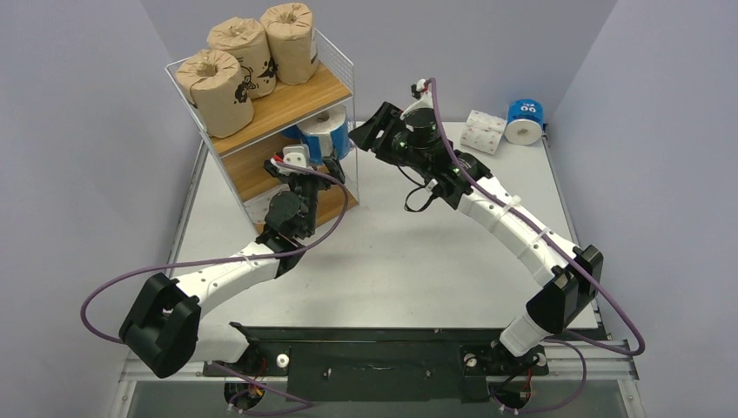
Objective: Place and organize the paper towels onto the shelf
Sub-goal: Place the paper towel on the shelf.
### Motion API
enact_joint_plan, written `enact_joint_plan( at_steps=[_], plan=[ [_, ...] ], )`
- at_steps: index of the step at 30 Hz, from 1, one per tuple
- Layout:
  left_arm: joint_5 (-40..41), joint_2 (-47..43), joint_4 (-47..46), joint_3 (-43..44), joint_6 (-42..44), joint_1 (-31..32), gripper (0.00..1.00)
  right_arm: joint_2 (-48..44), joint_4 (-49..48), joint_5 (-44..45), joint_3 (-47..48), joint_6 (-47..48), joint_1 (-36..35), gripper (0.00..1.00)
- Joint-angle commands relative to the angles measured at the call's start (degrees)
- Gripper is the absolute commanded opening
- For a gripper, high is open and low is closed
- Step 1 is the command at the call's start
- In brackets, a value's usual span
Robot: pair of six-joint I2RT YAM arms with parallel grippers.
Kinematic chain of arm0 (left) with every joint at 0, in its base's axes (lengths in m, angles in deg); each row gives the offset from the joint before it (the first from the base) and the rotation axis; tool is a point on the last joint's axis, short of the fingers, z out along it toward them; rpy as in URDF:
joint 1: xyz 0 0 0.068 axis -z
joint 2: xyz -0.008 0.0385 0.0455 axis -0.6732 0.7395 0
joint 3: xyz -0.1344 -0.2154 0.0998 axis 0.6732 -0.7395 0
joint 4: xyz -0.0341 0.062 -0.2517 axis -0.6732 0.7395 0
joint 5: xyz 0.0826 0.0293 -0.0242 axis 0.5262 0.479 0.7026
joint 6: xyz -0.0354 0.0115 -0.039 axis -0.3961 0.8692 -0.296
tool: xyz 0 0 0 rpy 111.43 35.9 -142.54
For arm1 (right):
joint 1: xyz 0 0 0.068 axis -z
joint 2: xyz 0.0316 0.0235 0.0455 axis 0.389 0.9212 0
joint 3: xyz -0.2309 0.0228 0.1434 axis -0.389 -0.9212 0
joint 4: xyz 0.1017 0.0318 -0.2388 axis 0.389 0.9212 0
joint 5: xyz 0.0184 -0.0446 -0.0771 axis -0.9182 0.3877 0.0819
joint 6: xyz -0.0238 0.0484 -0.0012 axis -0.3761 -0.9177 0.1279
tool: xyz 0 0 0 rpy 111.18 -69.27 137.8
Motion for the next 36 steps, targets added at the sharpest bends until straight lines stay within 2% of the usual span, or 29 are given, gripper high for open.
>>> enact_joint_plan(
  at_steps=[1,17,36],
  plan=[
    [0.7,1.3,-0.5,3.3,-0.7,-1.8,0.97,-4.7,-5.0,1.1,-3.0,0.3,0.7,0.55],
    [-1.3,-0.1,0.2,3.2,-1.6,-1.9,0.96,-9.4,-5.9,0.7,-9.0,0.3,3.0,0.54],
    [-6.1,-12.4,7.1,-2.1,-4.5,-1.0,0.96,-10.4,-5.7,-0.2,-9.0,-0.6,3.2,0.55]
  ],
)
